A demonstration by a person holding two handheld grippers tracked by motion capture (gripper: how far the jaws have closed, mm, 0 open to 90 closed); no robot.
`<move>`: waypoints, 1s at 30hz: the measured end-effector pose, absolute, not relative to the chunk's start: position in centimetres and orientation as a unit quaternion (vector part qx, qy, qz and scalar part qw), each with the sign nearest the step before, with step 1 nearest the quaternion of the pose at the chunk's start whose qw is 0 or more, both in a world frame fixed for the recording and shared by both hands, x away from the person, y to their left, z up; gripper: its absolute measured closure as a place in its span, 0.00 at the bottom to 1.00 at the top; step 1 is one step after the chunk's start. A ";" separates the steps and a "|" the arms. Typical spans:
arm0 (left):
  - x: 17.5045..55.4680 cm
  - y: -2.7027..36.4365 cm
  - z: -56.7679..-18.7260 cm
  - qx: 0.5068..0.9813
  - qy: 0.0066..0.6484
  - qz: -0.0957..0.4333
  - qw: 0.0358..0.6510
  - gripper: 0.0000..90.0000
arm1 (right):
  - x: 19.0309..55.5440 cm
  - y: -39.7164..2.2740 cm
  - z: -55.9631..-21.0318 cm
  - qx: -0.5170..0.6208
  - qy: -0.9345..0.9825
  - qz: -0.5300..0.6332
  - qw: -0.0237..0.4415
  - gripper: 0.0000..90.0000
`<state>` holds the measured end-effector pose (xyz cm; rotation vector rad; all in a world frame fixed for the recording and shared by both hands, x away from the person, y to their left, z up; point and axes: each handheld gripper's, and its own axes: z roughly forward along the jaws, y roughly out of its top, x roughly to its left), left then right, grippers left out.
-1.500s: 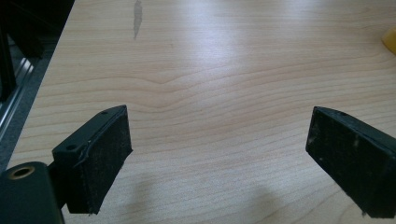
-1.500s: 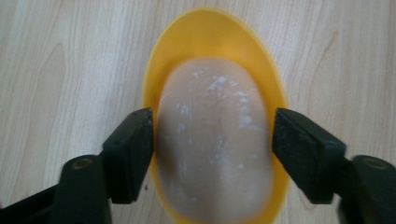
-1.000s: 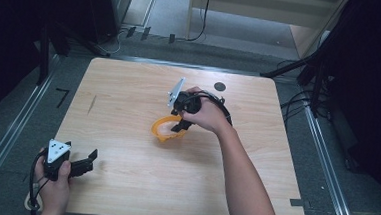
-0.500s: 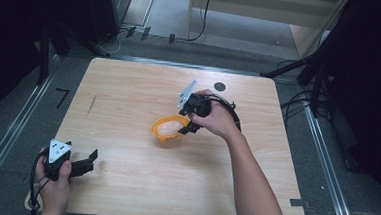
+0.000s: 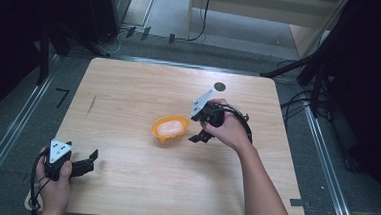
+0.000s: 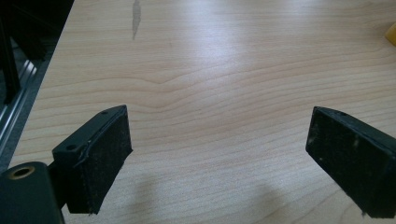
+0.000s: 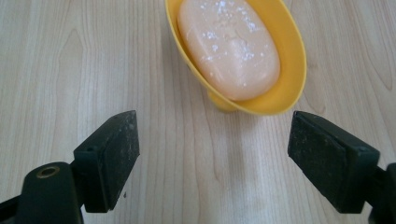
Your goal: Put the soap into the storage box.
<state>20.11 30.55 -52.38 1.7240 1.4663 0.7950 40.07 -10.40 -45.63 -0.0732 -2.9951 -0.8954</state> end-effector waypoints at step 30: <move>20.1 30.5 -52.4 0.672 0.567 0.311 0.362 0.08 | 35.9 -16.0 -48.3 -0.104 -0.944 -0.313 -0.022 0.16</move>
